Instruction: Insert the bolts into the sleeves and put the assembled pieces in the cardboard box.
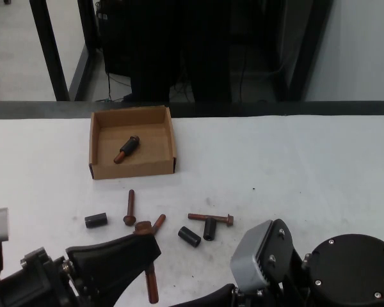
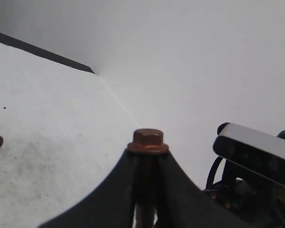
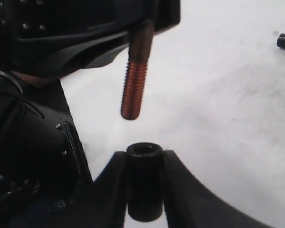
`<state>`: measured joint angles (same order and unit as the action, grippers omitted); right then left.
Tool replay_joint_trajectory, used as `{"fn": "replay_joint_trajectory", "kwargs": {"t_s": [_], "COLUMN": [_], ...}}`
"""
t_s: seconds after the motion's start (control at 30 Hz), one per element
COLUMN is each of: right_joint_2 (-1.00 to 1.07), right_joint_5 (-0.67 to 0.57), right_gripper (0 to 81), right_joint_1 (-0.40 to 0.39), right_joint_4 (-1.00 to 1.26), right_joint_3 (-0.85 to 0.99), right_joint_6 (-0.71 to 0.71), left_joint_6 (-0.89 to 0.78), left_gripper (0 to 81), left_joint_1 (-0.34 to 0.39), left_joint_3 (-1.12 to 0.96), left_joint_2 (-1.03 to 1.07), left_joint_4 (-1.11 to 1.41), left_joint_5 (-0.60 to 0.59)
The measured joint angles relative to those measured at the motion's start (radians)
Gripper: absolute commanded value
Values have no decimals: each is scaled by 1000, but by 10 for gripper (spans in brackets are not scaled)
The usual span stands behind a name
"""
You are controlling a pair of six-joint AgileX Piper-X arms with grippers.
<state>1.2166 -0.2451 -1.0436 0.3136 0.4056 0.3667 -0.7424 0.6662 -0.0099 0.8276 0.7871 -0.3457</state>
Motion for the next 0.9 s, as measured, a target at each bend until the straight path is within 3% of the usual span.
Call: {"fn": "replay_joint_trajectory", "kwargs": {"t_s": [0.4, 0.9], "right_joint_2": [0, 1], "right_joint_5": [15, 12], "right_gripper": [2, 2], "right_joint_1": [0, -2], "right_joint_4": [38, 38], "right_joint_3": [0, 0], "right_joint_6": [11, 30], "left_joint_6": [35, 99], "left_gripper": [8, 8], "left_joint_1": [119, 119], "left_joint_3": [0, 0], "left_joint_2": [0, 0], "left_joint_4": [22, 15], "left_joint_5": [69, 82]}}
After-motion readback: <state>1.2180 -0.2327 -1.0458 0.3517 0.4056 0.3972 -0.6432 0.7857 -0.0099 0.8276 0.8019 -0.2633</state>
